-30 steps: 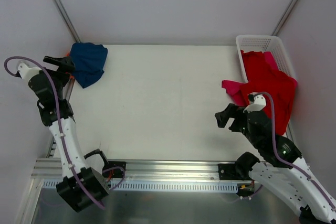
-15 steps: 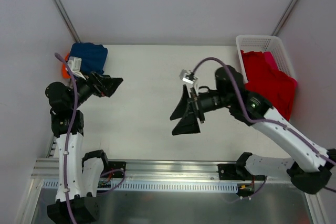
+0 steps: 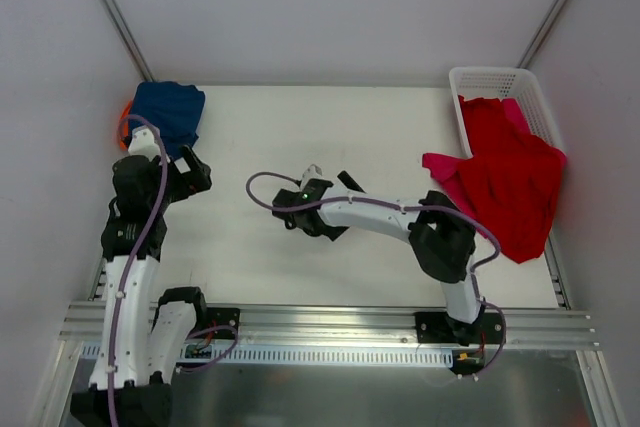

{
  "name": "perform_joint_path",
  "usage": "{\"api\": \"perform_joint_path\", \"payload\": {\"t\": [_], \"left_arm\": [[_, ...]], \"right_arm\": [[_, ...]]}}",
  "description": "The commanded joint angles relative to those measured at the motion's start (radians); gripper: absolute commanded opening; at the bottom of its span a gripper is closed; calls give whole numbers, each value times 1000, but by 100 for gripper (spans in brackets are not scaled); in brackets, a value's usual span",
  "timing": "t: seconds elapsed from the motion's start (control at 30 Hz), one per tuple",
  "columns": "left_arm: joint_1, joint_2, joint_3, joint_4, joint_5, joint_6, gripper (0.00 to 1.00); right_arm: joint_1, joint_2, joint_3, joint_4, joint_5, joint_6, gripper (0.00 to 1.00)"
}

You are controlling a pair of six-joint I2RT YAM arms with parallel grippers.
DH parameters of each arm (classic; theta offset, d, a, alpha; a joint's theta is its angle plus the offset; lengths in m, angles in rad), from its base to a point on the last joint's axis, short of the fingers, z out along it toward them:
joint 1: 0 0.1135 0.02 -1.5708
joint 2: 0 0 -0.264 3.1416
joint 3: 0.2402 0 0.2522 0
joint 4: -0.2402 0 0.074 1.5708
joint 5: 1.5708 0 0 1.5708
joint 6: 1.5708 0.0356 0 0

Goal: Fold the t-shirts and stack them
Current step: Put the neatly folded tshirt into the corner of the board with the left arm

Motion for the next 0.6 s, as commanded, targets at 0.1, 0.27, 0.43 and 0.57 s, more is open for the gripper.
{"api": "perform_joint_path", "payload": {"t": [0.1, 0.27, 0.43, 0.57], "left_arm": [[-30, 138, 78, -165, -8, 61, 99], [-38, -28, 28, -81, 144, 41, 99], [-39, -54, 4, -47, 197, 53, 99], [-41, -52, 9, -47, 258, 82, 99]], "right_arm": [[105, -553, -410, 412, 30, -112, 100], [105, -827, -716, 659, -110, -151, 100], [106, -980, -789, 627, -119, -72, 100], [120, -1107, -883, 620, -112, -43, 99]]}}
